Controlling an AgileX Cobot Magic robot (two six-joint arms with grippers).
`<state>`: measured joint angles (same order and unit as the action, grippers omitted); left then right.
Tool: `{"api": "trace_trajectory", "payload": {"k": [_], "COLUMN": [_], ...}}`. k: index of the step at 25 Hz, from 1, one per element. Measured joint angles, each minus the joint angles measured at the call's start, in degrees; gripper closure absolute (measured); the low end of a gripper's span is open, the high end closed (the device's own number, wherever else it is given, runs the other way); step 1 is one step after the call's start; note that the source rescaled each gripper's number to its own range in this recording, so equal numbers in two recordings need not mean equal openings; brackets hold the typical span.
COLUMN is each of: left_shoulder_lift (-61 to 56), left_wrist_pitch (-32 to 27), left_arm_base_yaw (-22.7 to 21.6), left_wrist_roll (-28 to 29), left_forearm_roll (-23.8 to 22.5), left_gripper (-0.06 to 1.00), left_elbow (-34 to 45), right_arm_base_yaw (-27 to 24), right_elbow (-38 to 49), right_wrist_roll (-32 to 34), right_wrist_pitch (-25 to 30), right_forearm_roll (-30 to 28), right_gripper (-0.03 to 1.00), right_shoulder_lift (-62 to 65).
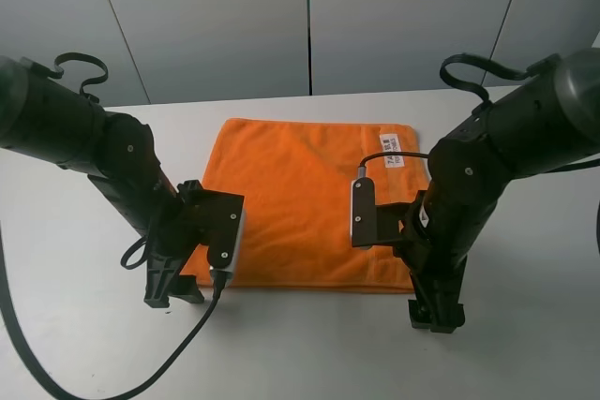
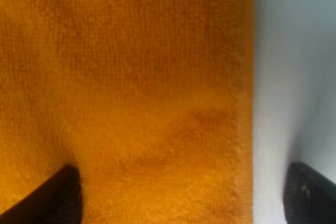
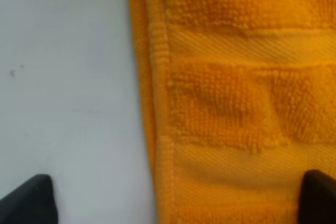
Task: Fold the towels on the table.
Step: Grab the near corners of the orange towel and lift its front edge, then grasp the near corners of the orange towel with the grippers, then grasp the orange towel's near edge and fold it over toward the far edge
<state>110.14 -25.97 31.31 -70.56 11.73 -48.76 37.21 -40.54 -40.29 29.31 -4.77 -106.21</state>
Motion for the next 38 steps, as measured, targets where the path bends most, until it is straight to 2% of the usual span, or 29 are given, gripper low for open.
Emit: {"api": "trace_trajectory", "payload": {"k": [1,2,3,4,5,6,7,8,9,19,22,27,33,38], "left_shoulder_lift": [0.0,0.0,0.1,0.1,0.1,0.2,0.2,0.2,0.2,-0.2,-1.7,-8.1,-13.7,-14.0], "left_wrist_pitch": [0.0,0.3,0.5,0.9,1.5,2.2,2.5,2.5,2.5,1.8,-1.7,-3.6,-5.0,-5.0], "left_arm_base_yaw": [0.0,0.0,0.0,0.0,0.0,0.0,0.0,0.0,0.1,0.1,0.1,0.1,0.1,0.1], "left_wrist_roll": [0.0,0.0,0.0,0.1,0.7,1.1,1.7,2.1,2.4,2.9,3.9,4.6,6.9,12.5], "left_forearm_roll": [0.1,0.2,0.3,0.3,0.1,-0.6,-1.4,-1.8,-2.1,-2.7,-2.8,-2.8,-3.6,-8.7], "left_gripper": [0.00,0.08,0.21,0.43,0.66,0.86,0.92,0.93,0.93,0.93,0.93,0.93,0.93,0.93], "left_elbow": [0.0,0.0,0.0,0.0,0.0,0.0,0.0,0.0,0.0,-0.2,-0.3,-0.5,-2.4,-6.6], "right_arm_base_yaw": [0.0,0.0,0.0,0.0,0.1,0.1,0.1,0.1,0.1,0.1,0.1,0.1,0.1,0.1], "right_elbow": [-0.1,-0.2,-0.3,-0.4,-0.4,-0.4,-0.4,-0.4,-0.4,-0.4,0.1,-1.1,-6.0,-10.0], "right_wrist_roll": [0.0,0.0,0.2,0.5,0.6,0.7,1.1,1.5,1.9,2.2,2.2,2.2,4.2,7.6], "right_wrist_pitch": [0.1,0.2,0.6,0.9,1.0,1.0,0.3,-0.3,-0.4,-0.2,2.0,6.6,12.7,14.4], "right_forearm_roll": [0.0,-0.2,-0.5,-0.9,-2.1,-3.3,-4.3,-5.2,-5.5,-6.3,-6.7,-8.8,-18.0,-27.1], "right_gripper": [-0.03,-0.03,0.00,0.09,0.27,0.53,0.77,0.92,0.97,0.97,0.97,0.97,0.97,0.97], "right_shoulder_lift": [-0.1,-0.2,-0.4,-0.5,-0.5,-0.5,-0.5,-0.6,-0.6,0.7,3.0,8.2,10.7,10.8]}}
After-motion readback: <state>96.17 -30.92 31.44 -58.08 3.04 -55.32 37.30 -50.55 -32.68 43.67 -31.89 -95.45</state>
